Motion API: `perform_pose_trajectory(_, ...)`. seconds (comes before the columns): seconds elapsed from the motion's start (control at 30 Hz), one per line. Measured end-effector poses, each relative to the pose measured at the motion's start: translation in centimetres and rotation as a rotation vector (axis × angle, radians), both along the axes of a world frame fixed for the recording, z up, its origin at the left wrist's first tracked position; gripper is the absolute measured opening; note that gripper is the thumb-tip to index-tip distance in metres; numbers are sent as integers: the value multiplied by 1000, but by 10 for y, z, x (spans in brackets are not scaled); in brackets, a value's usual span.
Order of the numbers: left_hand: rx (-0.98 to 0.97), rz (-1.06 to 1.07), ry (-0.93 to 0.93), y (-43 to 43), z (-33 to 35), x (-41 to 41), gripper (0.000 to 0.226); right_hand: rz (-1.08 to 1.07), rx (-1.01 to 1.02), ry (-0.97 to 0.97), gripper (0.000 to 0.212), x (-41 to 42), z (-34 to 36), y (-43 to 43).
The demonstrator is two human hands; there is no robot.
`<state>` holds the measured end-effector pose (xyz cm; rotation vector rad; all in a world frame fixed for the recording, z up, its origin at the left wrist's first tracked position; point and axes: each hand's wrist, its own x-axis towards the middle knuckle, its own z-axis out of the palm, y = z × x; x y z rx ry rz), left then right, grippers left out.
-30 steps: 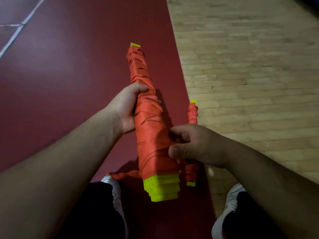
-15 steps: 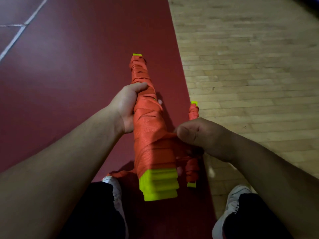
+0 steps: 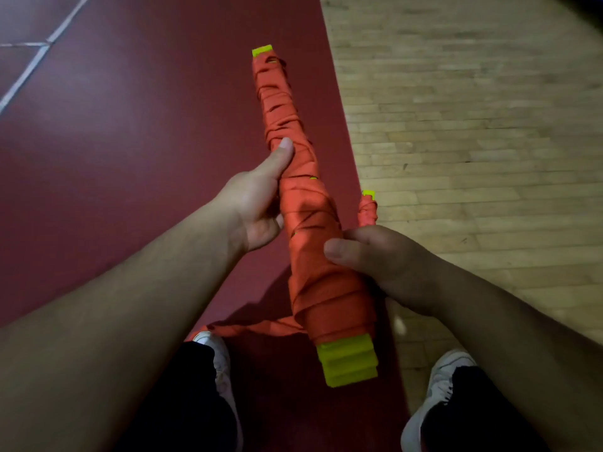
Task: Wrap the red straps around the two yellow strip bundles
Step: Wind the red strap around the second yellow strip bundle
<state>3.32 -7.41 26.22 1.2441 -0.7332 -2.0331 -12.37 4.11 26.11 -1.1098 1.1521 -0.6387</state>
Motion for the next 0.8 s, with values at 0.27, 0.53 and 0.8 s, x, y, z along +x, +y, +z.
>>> perform_pose_trajectory(0.27, 26, -106, -72, 8, 5, -3, 53, 112, -152, 235, 64, 4, 6, 0)
perform_pose_trajectory(0.53, 25, -2, 206, 13, 6, -2, 30, 89, 44, -39, 99, -1, -2, 6)
perform_pose_trajectory(0.8, -104, -116, -218, 12, 5, -11, 37, 96, -135, 311, 64, 5, 1, 0)
